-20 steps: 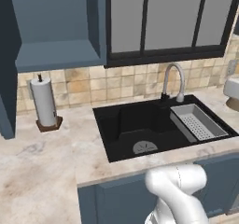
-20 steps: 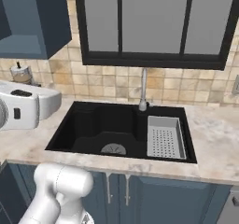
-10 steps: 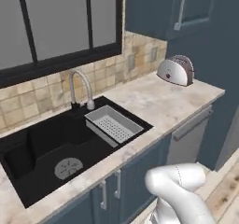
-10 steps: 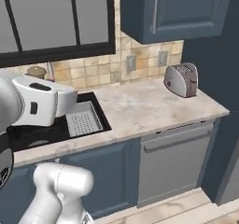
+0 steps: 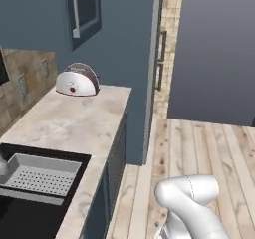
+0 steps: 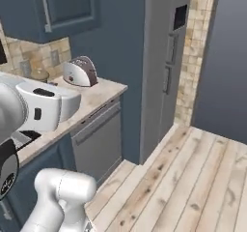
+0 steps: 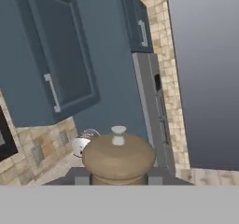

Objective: Retrieve the shaker from the cabinet and place it next the steak on a plate on the dining table.

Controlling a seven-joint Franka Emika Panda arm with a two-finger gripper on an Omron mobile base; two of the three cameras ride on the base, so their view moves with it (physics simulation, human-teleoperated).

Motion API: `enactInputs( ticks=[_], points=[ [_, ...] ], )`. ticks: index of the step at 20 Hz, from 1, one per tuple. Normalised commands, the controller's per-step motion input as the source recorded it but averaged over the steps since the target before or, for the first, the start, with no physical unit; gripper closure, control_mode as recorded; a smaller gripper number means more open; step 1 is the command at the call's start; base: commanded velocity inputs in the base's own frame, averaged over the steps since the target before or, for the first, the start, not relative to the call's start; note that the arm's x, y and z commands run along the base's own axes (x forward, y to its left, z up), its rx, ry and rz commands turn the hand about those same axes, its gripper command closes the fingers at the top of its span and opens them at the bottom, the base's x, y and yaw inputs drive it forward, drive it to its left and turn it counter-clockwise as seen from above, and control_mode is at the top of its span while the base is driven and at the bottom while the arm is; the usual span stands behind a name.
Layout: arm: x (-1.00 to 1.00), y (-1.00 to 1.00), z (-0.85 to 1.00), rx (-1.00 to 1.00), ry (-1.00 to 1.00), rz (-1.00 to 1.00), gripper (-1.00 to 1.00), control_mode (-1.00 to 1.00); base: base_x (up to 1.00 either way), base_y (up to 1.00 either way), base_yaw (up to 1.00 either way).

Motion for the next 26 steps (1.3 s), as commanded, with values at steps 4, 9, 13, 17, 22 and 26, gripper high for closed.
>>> enactInputs(
  ticks=[4,9,13,17,22,26],
  points=[
    [0.0,0.0,0.0,0.0,0.0,0.0,1.0,1.0,0.0,0.0,-1.0],
    [0.0,0.0,0.0,0.0,0.0,0.0,1.0,1.0,0.0,0.0,-1.0],
    [0.0,0.0,0.0,0.0,0.0,0.0,1.0,1.0,0.0,0.0,-1.0],
    [0.0,0.0,0.0,0.0,0.0,0.0,1.0,1.0,0.0,0.0,-1.0],
    [0.0,0.0,0.0,0.0,0.0,0.0,1.0,1.0,0.0,0.0,-1.0],
    [0.0,0.0,0.0,0.0,0.0,0.0,1.0,1.0,0.61,0.52,-0.71]
  ],
)
